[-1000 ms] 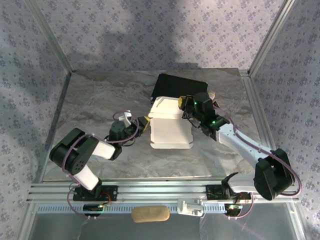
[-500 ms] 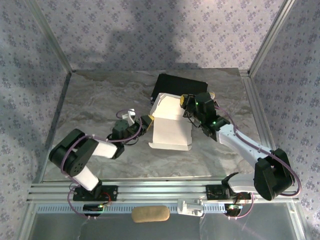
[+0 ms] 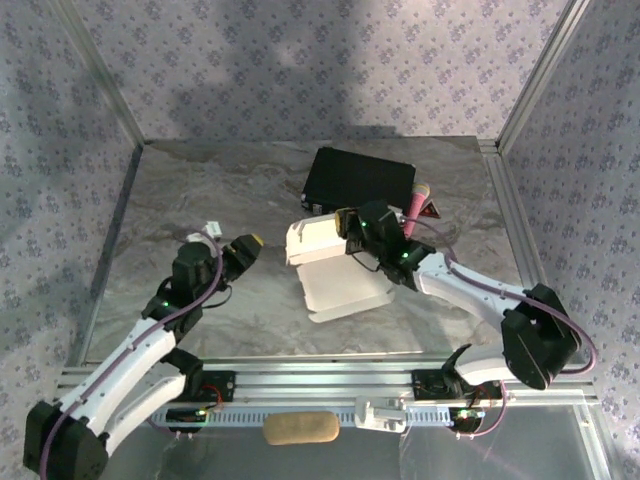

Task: Fold the paper box

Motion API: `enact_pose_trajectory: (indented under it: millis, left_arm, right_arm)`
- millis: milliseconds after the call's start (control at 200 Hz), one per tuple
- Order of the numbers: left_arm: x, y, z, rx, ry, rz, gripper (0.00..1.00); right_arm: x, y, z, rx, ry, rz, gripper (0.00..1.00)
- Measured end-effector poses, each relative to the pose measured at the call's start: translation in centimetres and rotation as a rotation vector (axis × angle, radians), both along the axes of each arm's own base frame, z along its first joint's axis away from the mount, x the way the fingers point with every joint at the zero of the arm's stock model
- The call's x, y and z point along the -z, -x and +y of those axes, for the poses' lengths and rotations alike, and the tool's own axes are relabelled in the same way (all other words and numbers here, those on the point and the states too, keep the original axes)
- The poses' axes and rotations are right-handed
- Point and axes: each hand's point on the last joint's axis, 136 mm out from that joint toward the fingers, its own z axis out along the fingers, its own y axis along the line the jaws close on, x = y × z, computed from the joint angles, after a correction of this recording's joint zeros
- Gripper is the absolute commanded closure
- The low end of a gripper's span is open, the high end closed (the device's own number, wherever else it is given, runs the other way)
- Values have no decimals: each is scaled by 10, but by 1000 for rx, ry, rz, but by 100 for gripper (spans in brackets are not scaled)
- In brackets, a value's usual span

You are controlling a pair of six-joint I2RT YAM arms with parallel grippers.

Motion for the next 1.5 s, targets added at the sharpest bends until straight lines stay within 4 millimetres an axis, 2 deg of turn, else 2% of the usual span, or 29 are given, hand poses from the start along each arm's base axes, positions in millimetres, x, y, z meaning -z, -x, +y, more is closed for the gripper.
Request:
enact_pose_trajectory:
  millis: [90, 175, 275, 395, 540, 640, 815, 1019, 1129, 1229, 1499]
  left_arm:
    - [13, 5, 10, 0, -65, 48, 56]
    - [29, 8, 15, 22, -132, 102, 64]
    - [41, 5, 15, 67, -218, 146, 72]
    - [52, -5, 7, 147, -314, 158, 76]
    - [67, -14, -2, 239, -409, 129, 75]
    - [70, -17, -19, 319, -463, 60, 73]
    - [75, -15, -54, 451, -530, -51, 72]
    - [95, -13, -73, 525, -596, -86, 71]
    - [97, -9, -82, 544, -625, -124, 70]
    - [101, -6, -83, 537, -652, -135, 70]
    - [116, 0, -65, 501, -709, -116, 68]
  right_arm:
    - [6, 5, 10, -35, 35, -13, 100]
    - [11, 7, 15, -59, 68, -21, 100]
    - [12, 8, 15, -69, 92, -34, 100]
    - [12, 8, 15, -77, 107, -40, 100]
    - [15, 9, 15, -89, 123, -36, 100]
    - [16, 10, 16, -101, 126, -35, 100]
    - [22, 9, 18, -123, 138, -27, 100]
    - [36, 5, 16, -125, 163, -4, 100]
    - [38, 3, 18, -135, 167, -11, 100]
    - [38, 3, 21, -144, 157, -24, 100]
    - [50, 7, 18, -148, 153, -36, 100]
